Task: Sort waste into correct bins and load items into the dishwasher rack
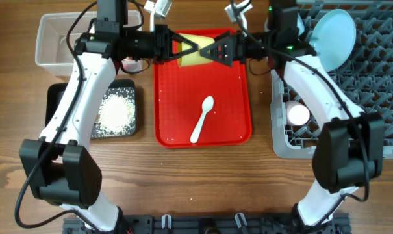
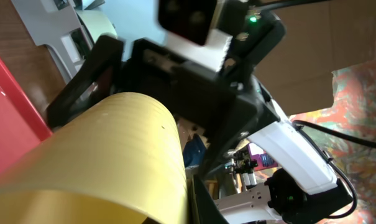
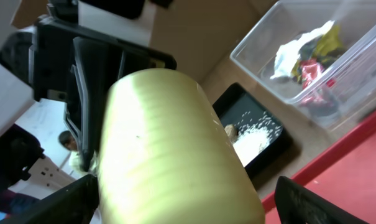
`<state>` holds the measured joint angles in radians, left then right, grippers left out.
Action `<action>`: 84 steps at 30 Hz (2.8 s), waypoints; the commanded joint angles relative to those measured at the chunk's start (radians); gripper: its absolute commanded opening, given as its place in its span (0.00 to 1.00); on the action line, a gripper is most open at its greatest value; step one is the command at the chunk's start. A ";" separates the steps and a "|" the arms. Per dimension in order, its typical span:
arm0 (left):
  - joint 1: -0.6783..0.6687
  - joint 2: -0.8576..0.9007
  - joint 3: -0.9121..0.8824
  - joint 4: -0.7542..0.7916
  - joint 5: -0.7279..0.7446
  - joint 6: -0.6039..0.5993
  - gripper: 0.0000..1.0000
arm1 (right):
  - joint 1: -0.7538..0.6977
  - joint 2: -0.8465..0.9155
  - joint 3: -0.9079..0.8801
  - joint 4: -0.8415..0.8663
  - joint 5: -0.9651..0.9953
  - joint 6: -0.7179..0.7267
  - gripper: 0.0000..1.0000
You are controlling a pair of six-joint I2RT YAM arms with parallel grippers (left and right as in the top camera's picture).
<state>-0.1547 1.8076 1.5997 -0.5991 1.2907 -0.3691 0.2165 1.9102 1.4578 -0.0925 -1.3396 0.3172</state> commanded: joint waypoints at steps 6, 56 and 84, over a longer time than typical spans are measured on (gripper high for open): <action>-0.001 0.005 -0.003 0.003 -0.009 0.025 0.04 | 0.026 0.024 0.000 0.048 -0.005 -0.006 0.72; 0.143 0.013 -0.031 -0.215 -0.949 0.022 1.00 | -0.454 -0.627 0.028 -0.840 1.129 -0.229 0.54; 0.143 0.111 -0.031 -0.247 -0.970 0.022 1.00 | -0.672 -0.189 0.026 -1.173 1.309 -0.160 0.56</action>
<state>-0.0082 1.9060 1.5761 -0.8455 0.3325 -0.3531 -0.4553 1.6943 1.4818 -1.2797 -0.0471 0.1387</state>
